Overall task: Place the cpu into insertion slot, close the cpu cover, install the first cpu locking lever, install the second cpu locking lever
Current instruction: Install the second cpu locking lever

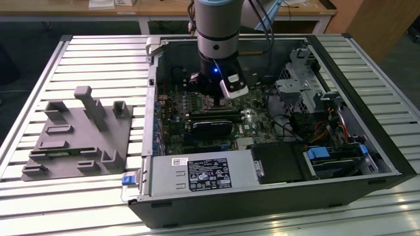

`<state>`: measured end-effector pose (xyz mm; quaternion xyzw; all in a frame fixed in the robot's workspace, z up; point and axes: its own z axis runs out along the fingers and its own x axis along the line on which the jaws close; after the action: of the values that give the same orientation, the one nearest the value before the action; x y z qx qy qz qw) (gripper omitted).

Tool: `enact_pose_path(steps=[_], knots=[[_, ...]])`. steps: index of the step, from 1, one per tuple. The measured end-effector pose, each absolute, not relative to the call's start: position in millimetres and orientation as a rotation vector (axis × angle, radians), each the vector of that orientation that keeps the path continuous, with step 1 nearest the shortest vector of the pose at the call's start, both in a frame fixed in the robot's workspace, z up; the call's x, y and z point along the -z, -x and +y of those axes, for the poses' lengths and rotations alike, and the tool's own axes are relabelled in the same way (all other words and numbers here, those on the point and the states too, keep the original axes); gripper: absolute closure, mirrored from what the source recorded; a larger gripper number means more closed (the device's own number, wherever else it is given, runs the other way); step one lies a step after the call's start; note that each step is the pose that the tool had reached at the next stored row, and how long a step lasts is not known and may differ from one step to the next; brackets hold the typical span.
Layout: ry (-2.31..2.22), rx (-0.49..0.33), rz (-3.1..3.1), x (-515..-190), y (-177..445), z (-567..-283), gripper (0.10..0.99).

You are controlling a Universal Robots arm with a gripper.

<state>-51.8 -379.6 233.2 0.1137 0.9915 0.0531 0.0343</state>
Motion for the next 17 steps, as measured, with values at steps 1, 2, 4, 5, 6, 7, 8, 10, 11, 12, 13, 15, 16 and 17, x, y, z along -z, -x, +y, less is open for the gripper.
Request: enact_pose_path(steps=[1,2,4,5,6,7,8,10,11,12,13,15,16,17], knots=[[-0.35,-0.164,3.052,-232.2,51.8,-379.6,0.98],[-0.351,-0.165,3.054,-231.3,51.8,-379.7,0.98],[-0.352,-0.169,3.06,-229.3,51.8,-379.9,0.98],[-0.353,-0.172,3.063,-228.6,51.9,-380.0,0.98],[-0.354,-0.175,3.067,-228.0,51.9,-380.0,0.98],[-0.355,-0.18,3.071,-227.5,51.9,-380.2,0.98],[-0.356,-0.186,3.074,-227.1,51.9,-380.3,0.98],[-0.358,-0.202,3.082,-226.3,51.9,-381.1,0.98],[-0.359,-0.21,3.085,-225.9,51.9,-381.7,0.98],[-0.359,-0.212,3.087,-225.5,51.8,-382.0,0.98],[-0.359,-0.212,3.087,-225.5,51.9,-382.0,0.98],[-0.359,-0.212,3.087,-225.5,51.9,-382.0,0.98],[-0.359,-0.212,3.087,-225.6,51.9,-382.0,0.98],[-0.359,-0.212,3.087,-225.5,51.9,-382.1,0.98]])
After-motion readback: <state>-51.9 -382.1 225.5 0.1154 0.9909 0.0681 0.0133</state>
